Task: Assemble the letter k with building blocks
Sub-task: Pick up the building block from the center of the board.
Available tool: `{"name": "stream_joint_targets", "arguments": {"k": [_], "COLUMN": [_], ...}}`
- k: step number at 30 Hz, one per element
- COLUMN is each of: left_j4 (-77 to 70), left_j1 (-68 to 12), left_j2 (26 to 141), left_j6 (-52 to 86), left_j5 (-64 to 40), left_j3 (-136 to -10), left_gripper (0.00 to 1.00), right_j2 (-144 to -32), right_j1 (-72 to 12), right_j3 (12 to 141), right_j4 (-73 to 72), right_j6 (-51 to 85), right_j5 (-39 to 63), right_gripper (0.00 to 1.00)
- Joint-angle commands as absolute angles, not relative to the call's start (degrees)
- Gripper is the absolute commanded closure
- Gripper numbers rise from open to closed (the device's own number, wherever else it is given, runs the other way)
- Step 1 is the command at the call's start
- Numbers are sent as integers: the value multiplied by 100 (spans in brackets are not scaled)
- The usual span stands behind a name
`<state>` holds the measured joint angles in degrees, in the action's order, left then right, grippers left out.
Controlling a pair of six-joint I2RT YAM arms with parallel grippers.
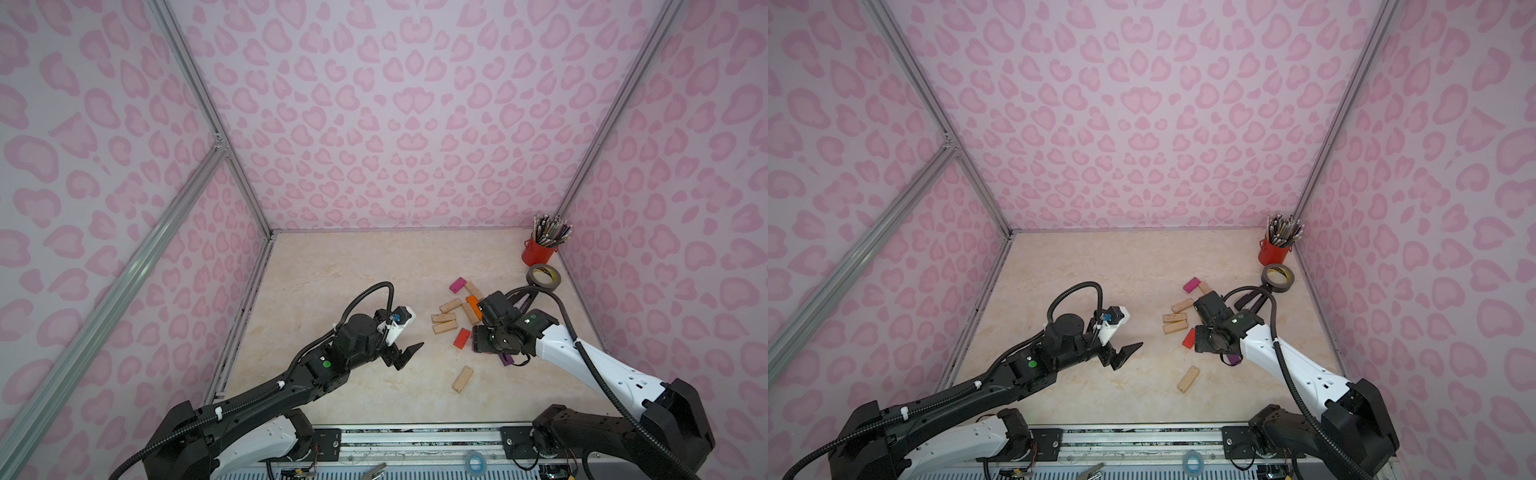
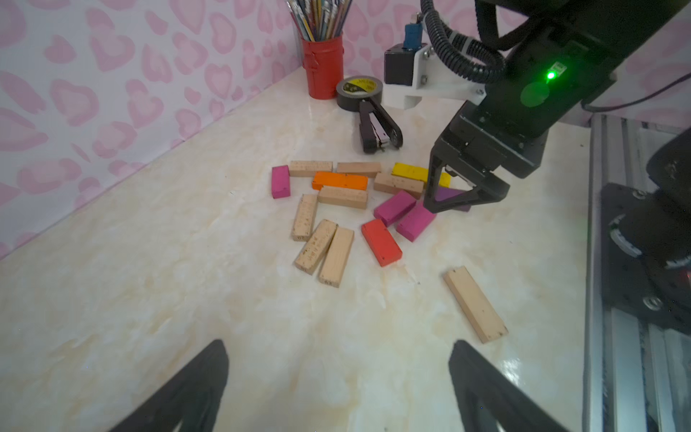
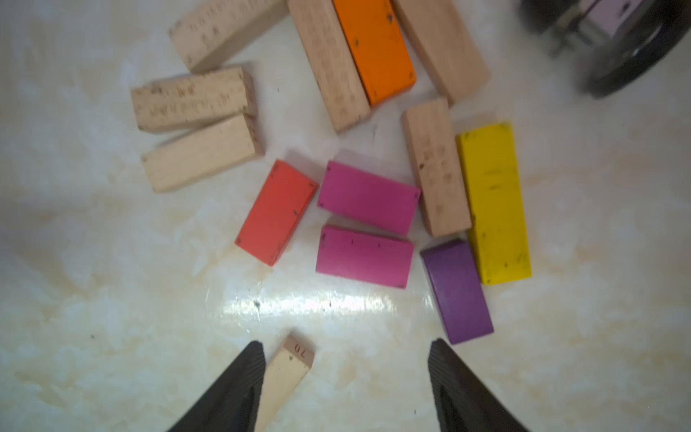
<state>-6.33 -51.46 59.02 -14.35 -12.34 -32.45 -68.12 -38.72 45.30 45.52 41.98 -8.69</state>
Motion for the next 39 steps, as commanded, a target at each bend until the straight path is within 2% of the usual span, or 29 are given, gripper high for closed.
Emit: {"name": "stream_joint_targets", "arguments": {"k": [1, 4, 8, 15, 18, 22, 28, 31, 34, 36, 39], "left_j4": [-272, -199, -50, 17, 59, 55, 1, -112, -454, -682, -874], "left_j1": [-5241, -5286, -5313, -5353, -5365, -5379, -5375, -5329, -4832, -4397, -3563], "left_j2": [5915, 5911, 5915, 5893, 5915, 5923, 5906, 5915, 5861, 5796, 5623], "left_j6": [-2061, -2238, -2289, -2289, -2289, -2289, -2289, -2289, -2289, -501, 401], "left_j5": [-1839, -1918, -1970, -1970, -1970, -1970, -1970, -1970, -1970, -1192, -1071], "left_j3": [-3214, -3159, -3189, -3198, -3208, -3211, -3190, -3195, -3165, -3173, -3118], "left_gripper": [6, 7, 7, 7, 7, 7, 7, 7, 7, 6, 6], "right_j2": [-6597, -6484, -6918, -7463, -7591, -7712, -7672, -7537, -7626, -7915, -8574], "right_j1": [-4307, -4809, -5288, -5467, -5493, -5507, -5511, -5433, -4987, -4664, -4418], "right_j3": [4208, 3871, 3741, 3610, 3571, 3518, 3488, 3643, 4035, 4461, 5397], "right_j4": [5002, 4485, 3947, 3443, 3397, 3440, 3417, 3426, 3265, 3133, 2866], "right_j6": [5590, 6269, 6668, 6816, 6824, 6833, 6835, 6590, 5889, 5219, 4386], "right_j5": [-1075, -872, -773, -819, -773, -856, -943, -1144, -1181, -1096, -1033], "right_gripper": [34, 36, 35, 33, 36, 44, 73, 78, 81, 82, 82]}}
